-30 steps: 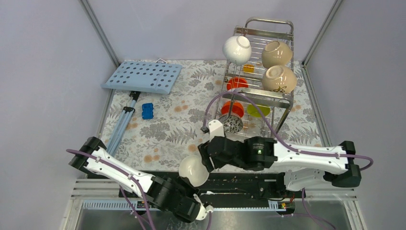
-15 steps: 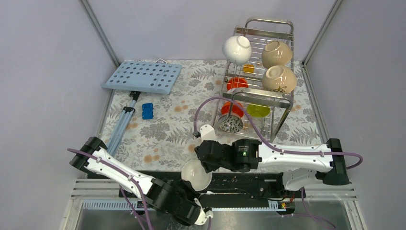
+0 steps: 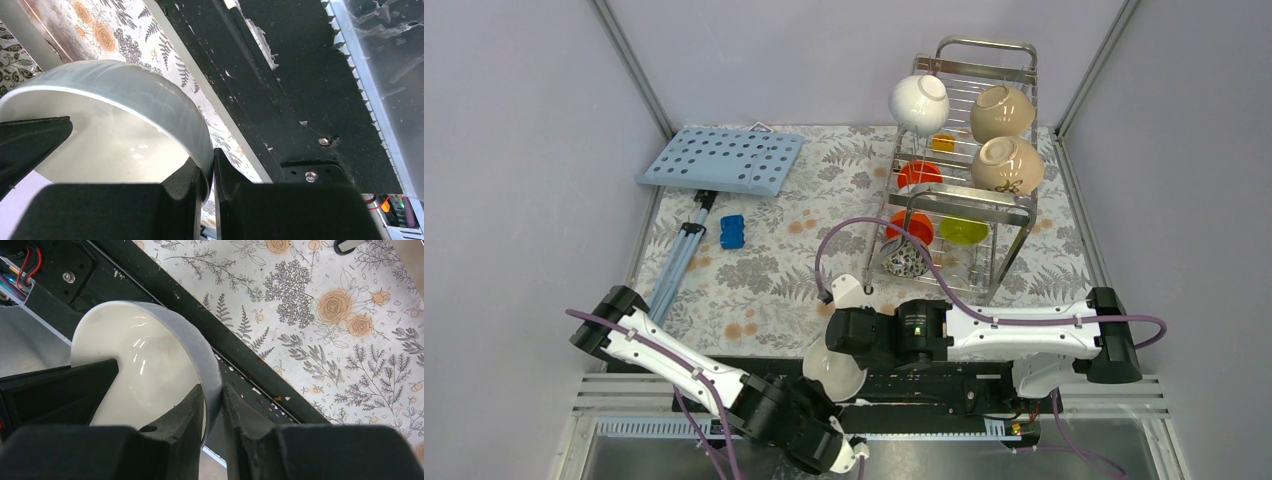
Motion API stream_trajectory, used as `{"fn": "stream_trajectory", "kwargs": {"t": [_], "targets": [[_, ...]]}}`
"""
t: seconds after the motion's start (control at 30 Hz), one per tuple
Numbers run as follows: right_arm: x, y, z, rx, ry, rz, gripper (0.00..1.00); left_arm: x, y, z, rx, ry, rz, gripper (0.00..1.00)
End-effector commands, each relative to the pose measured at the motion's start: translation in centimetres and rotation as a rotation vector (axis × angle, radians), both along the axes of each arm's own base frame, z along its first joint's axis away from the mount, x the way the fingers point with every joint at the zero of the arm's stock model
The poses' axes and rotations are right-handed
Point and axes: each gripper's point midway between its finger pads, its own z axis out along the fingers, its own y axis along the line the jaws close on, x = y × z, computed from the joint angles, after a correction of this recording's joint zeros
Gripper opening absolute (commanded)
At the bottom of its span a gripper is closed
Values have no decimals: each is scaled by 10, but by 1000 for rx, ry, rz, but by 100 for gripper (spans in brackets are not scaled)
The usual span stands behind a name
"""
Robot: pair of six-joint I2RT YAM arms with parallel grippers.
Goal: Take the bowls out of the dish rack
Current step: Place the bowl at the center of the board.
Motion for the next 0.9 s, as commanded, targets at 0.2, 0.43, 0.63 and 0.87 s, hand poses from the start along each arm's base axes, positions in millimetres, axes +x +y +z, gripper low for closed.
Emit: {"fn": "stream_trajectory", "kwargs": {"t": [0.2,0.43,0.63,0.87], "targets": [[-5,10,16,59,4,4,0,-7,-21,17,-128,33,45,0],[2,4,29,127,-23,-48,0,0,-29,31,-236,22,136,70],[7,-5,38,165,-41,-94,0,4,-34,50,-345,44,193,99],[21,-39,30,165,-89,-213,0,3,-40,86,-545,167,321,99]]}}
